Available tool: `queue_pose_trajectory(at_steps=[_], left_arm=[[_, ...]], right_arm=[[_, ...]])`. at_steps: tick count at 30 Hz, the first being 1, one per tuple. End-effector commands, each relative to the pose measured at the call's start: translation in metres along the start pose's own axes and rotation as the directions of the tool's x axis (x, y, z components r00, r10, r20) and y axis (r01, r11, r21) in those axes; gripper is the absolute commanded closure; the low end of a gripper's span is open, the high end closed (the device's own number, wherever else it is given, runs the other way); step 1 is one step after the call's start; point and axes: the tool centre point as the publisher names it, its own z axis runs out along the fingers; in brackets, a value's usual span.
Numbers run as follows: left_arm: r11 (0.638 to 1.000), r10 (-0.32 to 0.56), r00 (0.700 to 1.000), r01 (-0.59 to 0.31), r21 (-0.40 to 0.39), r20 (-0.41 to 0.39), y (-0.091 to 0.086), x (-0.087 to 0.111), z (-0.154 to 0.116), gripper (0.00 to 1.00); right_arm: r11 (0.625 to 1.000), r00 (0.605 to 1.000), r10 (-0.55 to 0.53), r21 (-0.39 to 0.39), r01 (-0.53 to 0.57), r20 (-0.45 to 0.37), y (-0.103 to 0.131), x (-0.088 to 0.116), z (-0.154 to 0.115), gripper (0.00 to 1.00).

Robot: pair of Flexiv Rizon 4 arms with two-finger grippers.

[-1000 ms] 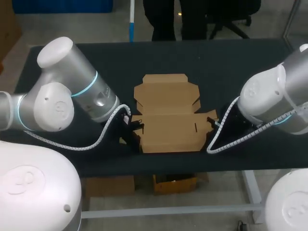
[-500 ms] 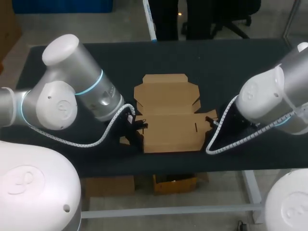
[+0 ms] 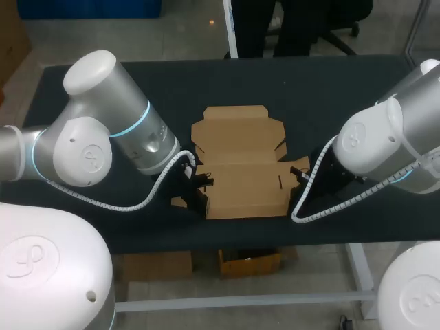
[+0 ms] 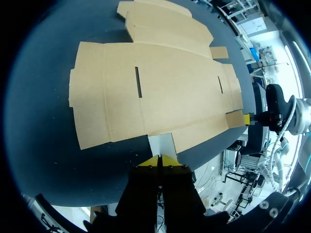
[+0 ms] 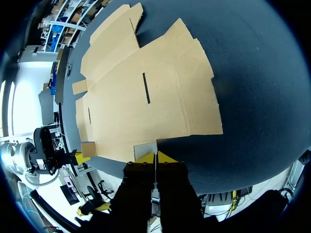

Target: Assemble the packaging by folding the flat box into shape, placing the metal phone stand inside, and closing the box properly

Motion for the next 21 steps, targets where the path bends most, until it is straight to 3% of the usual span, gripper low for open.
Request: queue_pose_trajectory(at_steps=[1, 21], left_arm=[[1.000, 0.002, 1.000, -0.002, -0.003, 0.008, -0.0020, 0.0042, 0.0034, 1.00], [1.000, 0.011, 1.000, -0.011, -0.003, 0.015, -0.0039, 0.0099, 0.0091, 1.00]], right_arm=[[1.000, 1.000, -0.002, 0.000, 0.002, 0.008, -0.0001, 0.0025, 0.0017, 1.00], [1.000, 0.999, -0.017, 0.010, 0.016, 0.034, -0.0029, 0.0093, 0.0099, 1.00]])
